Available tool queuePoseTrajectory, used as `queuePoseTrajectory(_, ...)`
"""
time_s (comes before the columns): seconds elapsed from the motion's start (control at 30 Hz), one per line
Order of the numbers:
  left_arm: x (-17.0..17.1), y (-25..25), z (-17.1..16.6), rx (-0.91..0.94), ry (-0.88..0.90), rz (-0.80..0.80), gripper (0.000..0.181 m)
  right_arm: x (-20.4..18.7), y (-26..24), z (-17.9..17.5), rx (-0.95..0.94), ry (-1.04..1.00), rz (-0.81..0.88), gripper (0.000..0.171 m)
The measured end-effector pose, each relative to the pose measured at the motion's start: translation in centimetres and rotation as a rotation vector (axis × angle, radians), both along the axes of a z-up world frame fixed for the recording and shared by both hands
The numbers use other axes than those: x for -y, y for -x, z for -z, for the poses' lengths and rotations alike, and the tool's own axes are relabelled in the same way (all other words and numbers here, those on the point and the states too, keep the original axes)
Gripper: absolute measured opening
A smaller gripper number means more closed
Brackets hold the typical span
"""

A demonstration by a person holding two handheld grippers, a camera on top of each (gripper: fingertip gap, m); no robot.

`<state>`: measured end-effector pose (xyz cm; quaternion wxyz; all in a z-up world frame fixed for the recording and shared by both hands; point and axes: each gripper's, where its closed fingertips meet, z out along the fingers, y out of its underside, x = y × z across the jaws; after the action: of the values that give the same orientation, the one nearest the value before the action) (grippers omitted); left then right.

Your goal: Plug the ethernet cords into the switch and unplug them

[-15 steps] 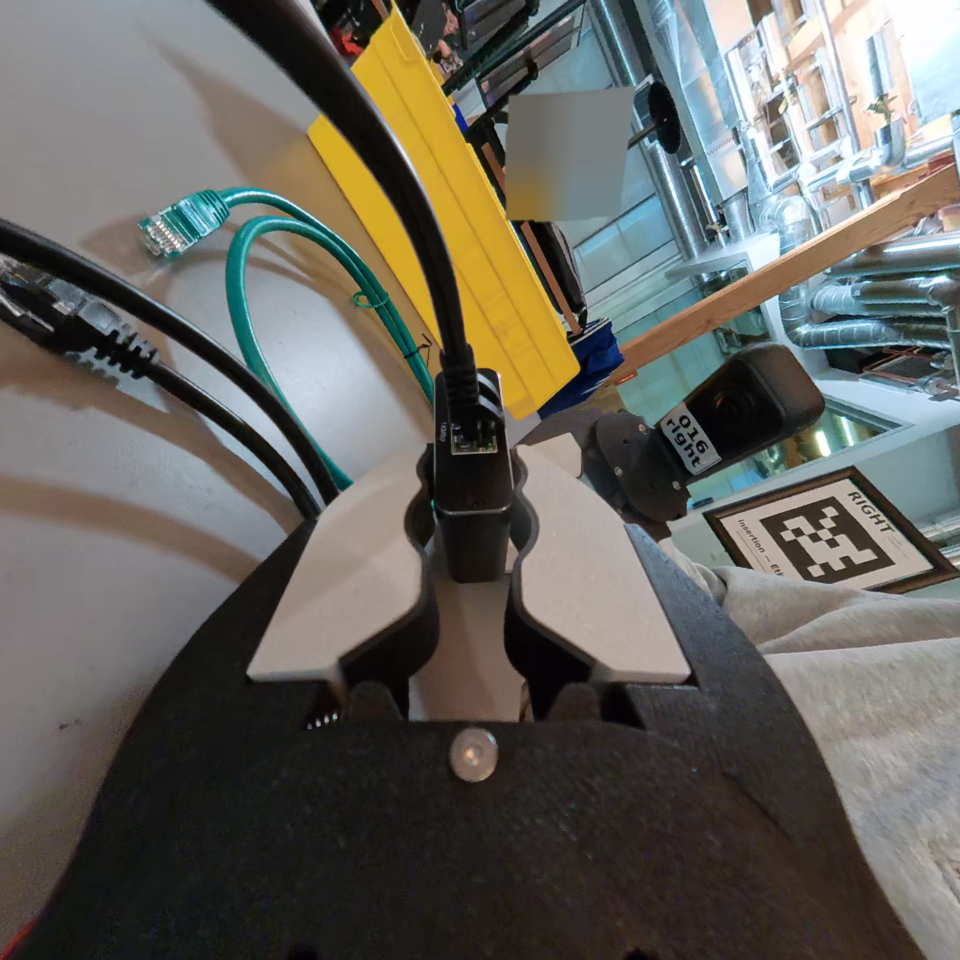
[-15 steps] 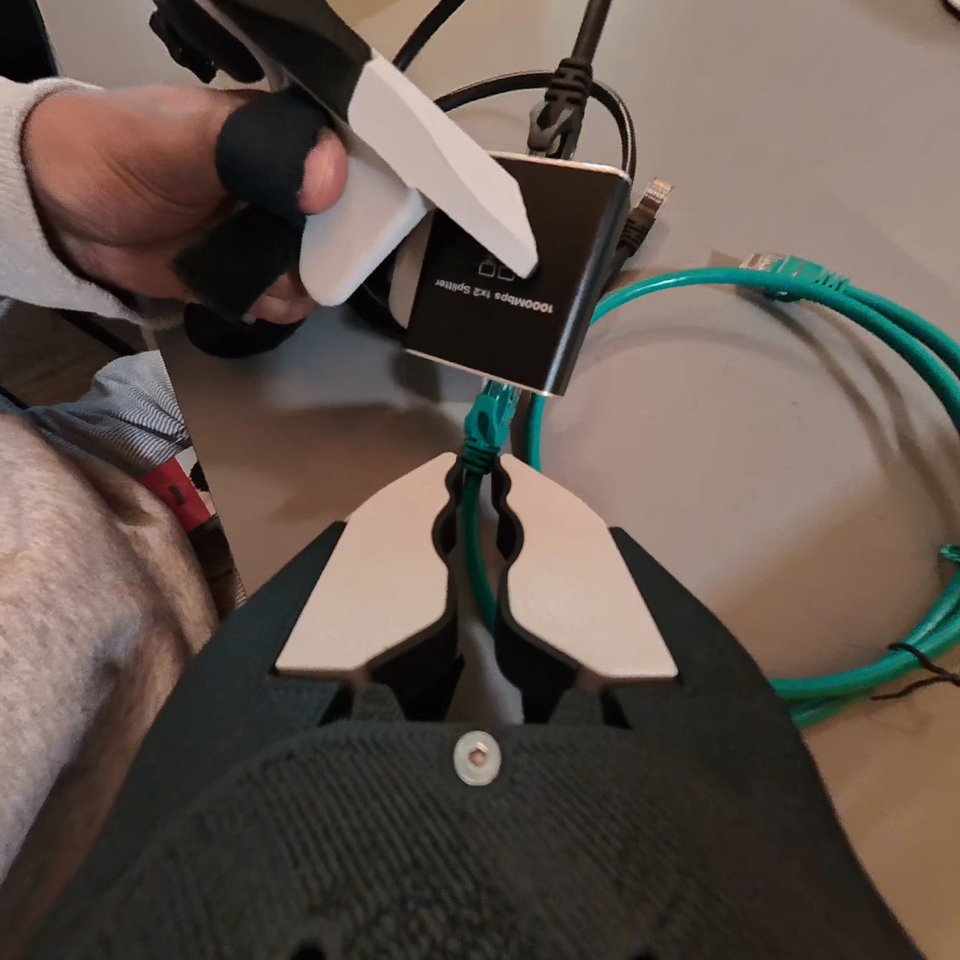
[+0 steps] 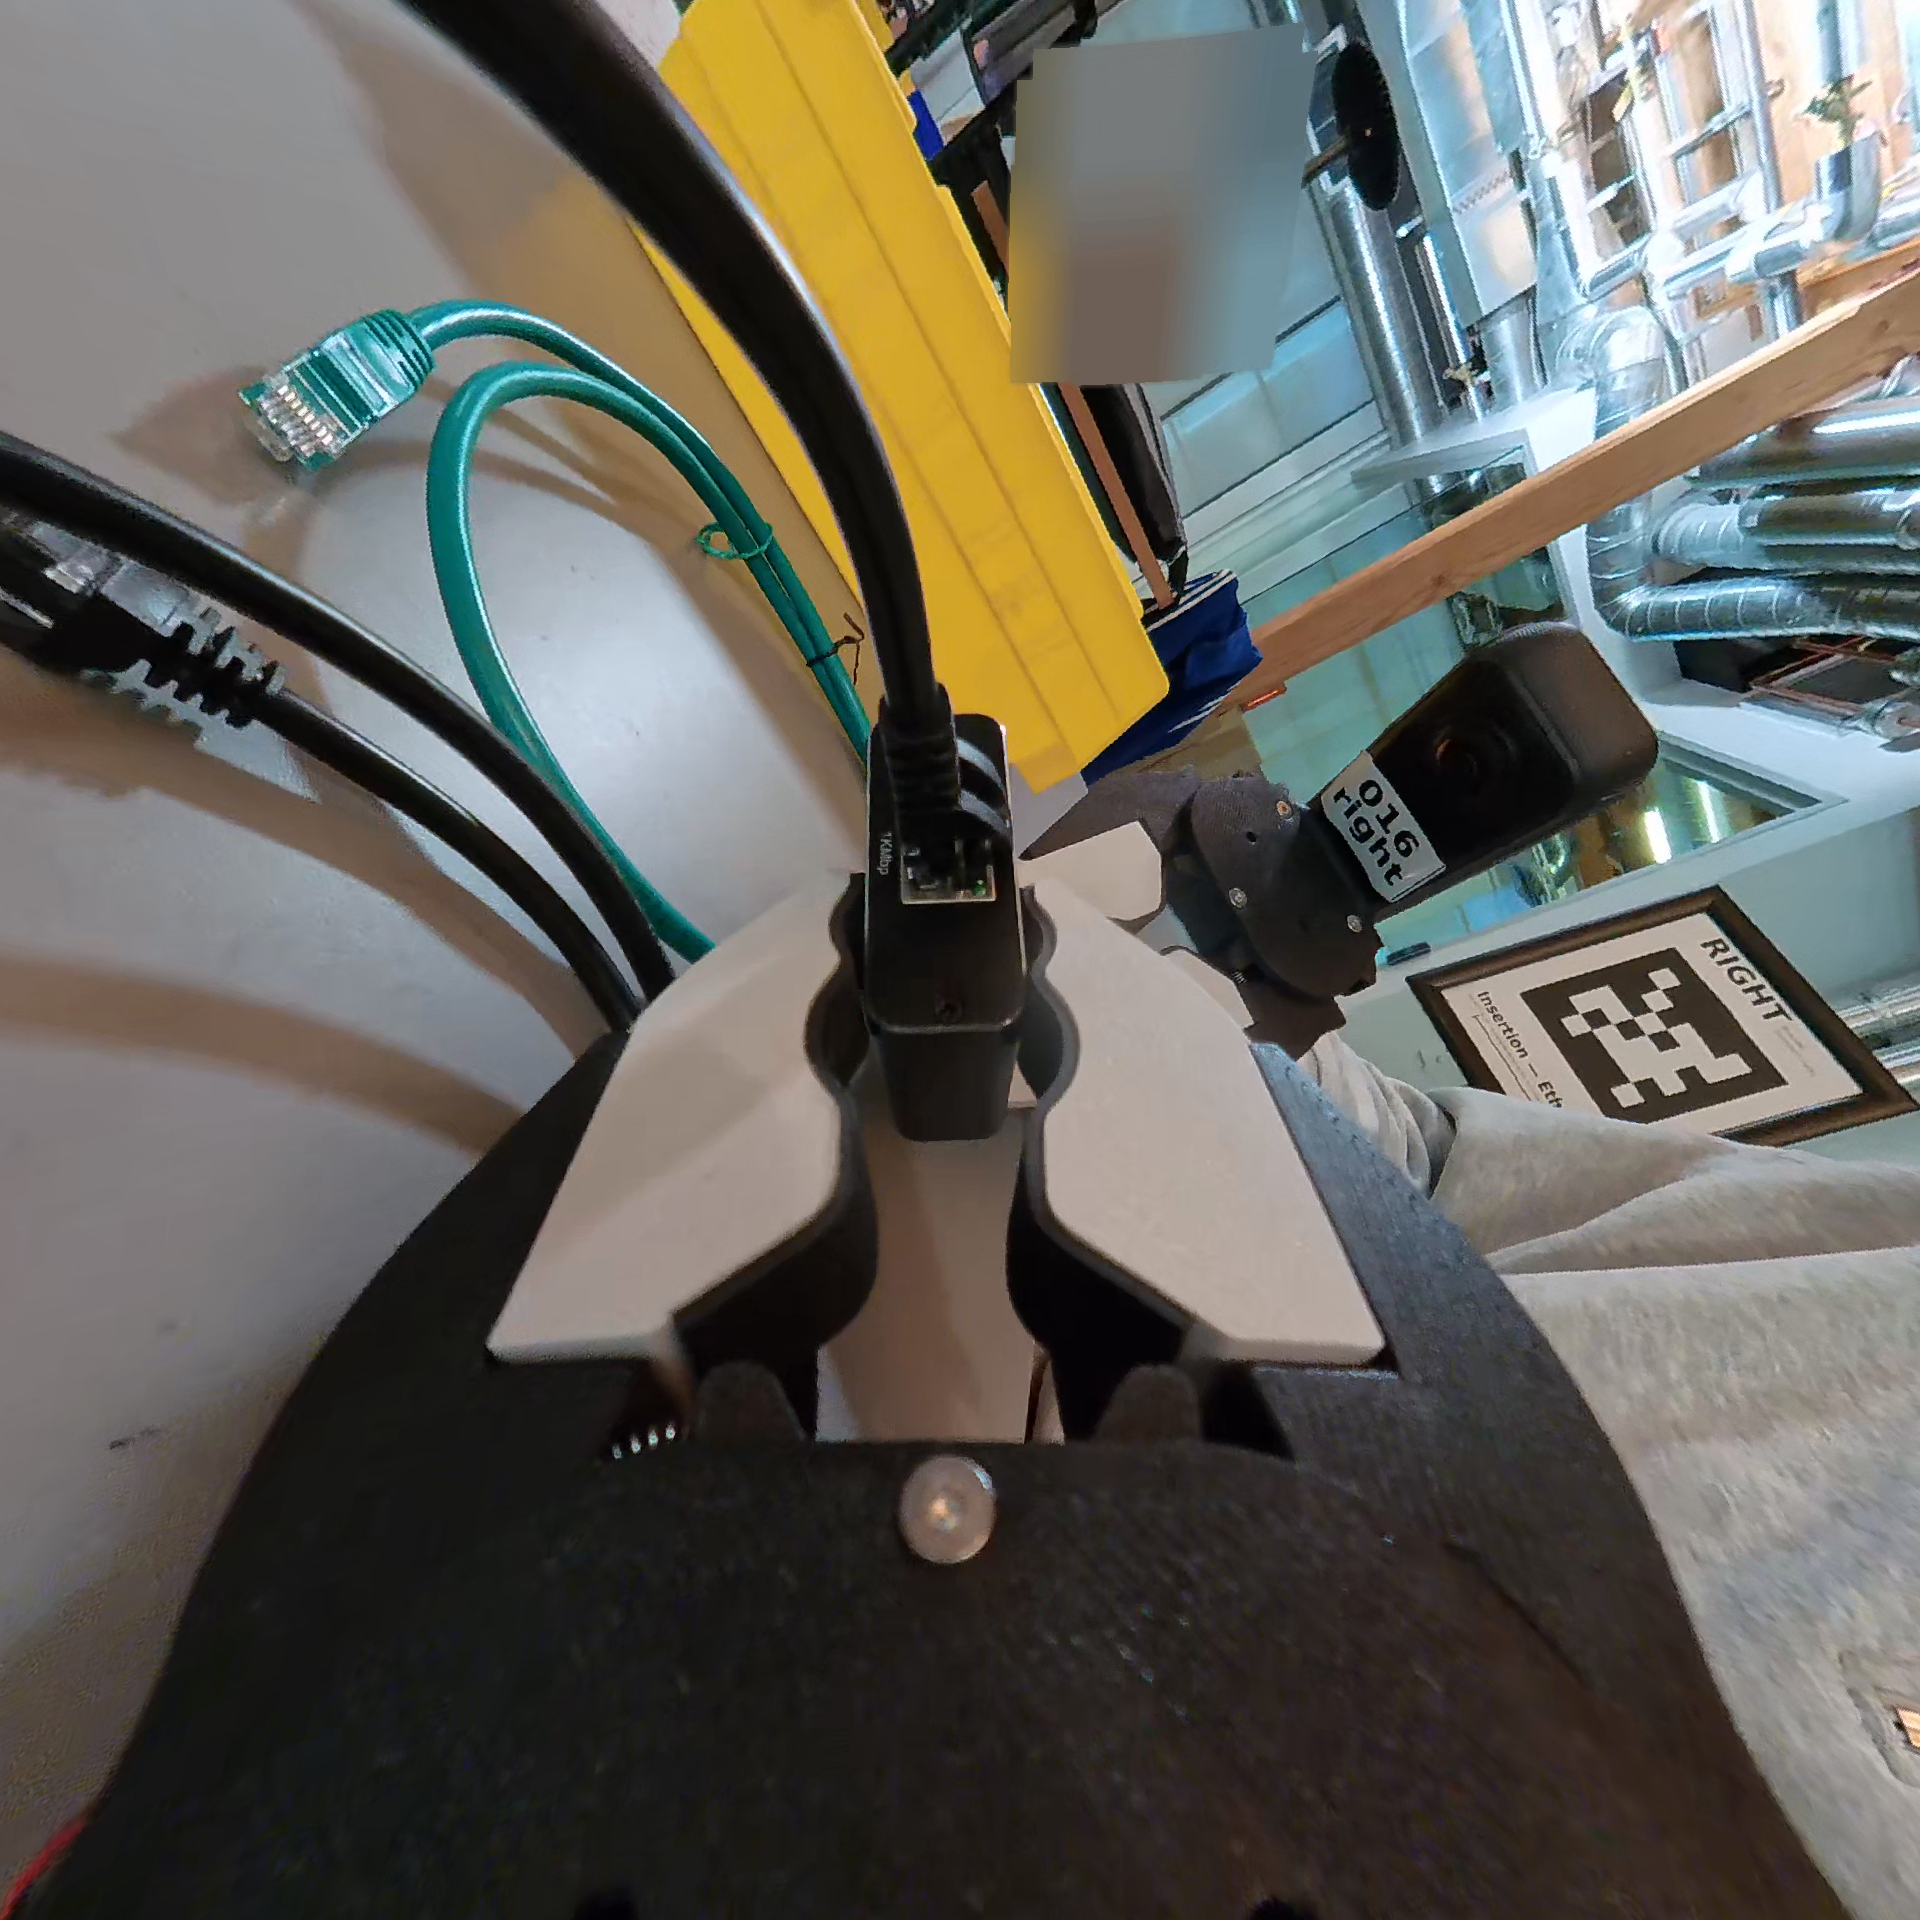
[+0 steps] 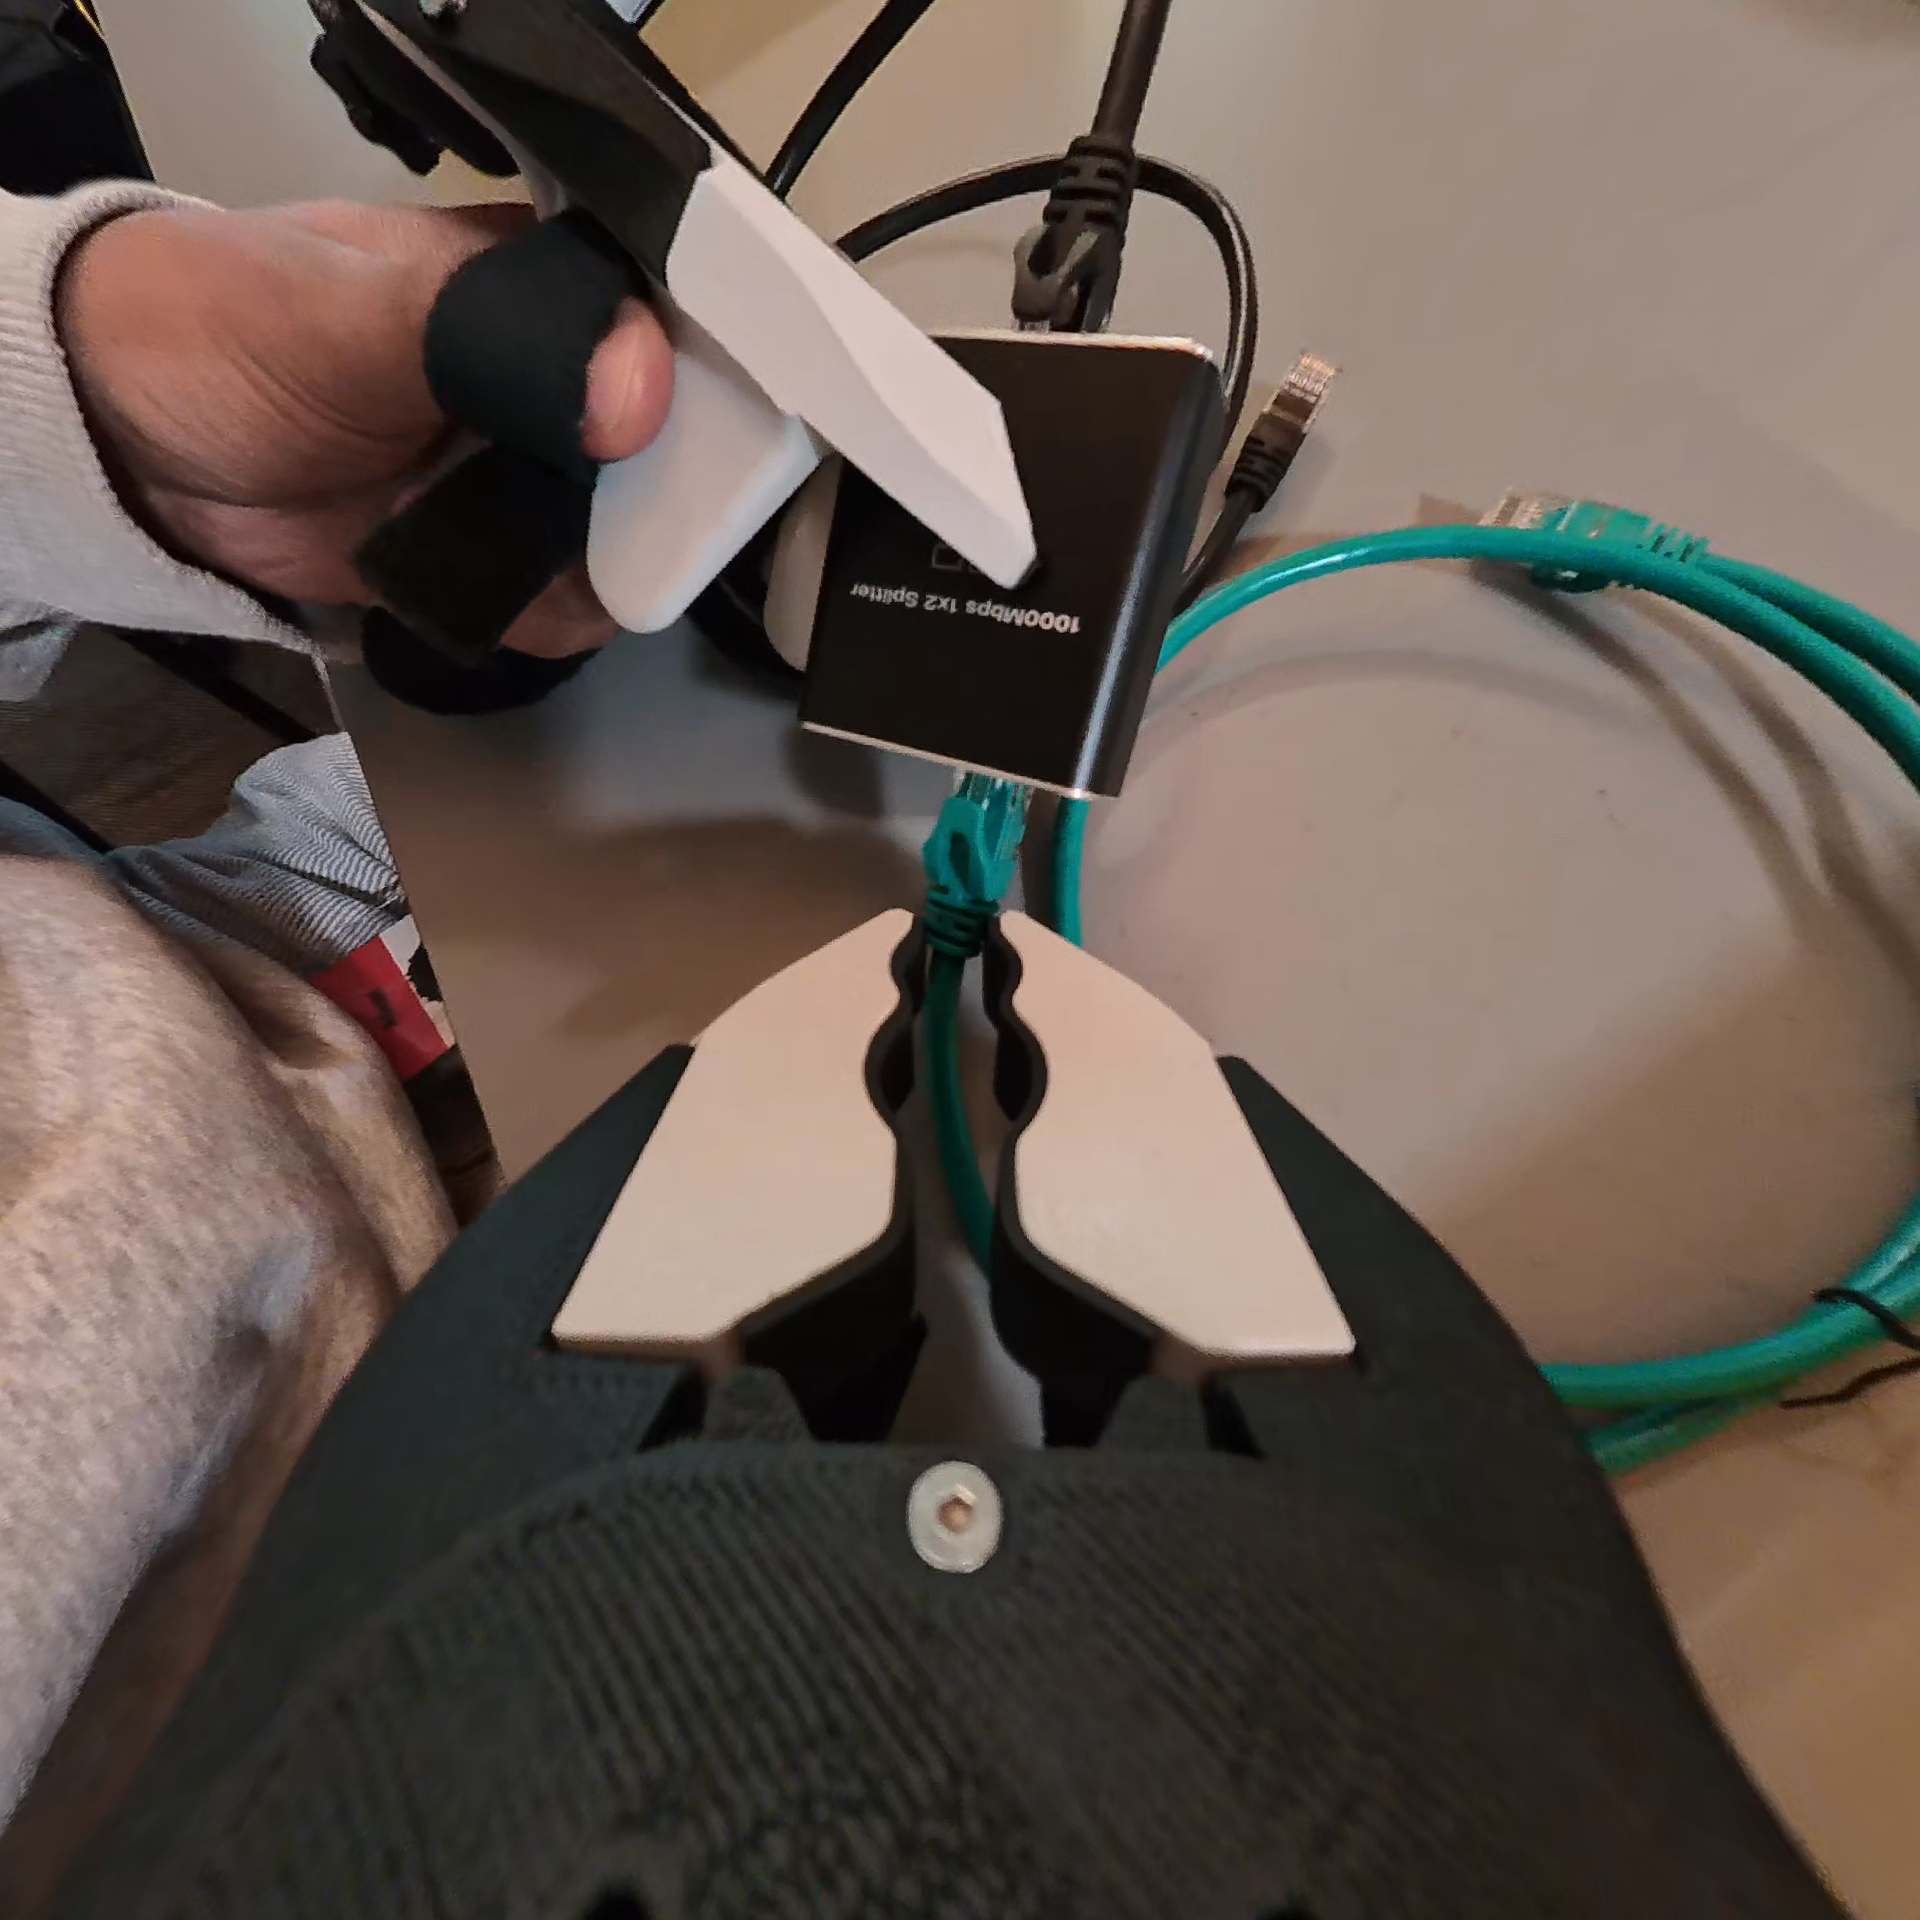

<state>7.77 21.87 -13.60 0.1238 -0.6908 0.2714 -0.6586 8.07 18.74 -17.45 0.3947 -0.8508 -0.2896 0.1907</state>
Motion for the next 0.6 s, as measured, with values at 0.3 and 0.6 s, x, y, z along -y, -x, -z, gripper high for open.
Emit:
queuePoseTrajectory(0.3,0.3,0.0,-0.3,0.000,0.003,0.019,0.028,-0.1,-0.1,-0.4,0.005,-0.031,0.000,0.009)
queuePoseTrajectory(0.6,-1.1,0.6,-3.2,0.219,0.131,-0.051,0.027,-1.3,-0.1,-5.1,-0.322,-0.127,0.061,0.010)
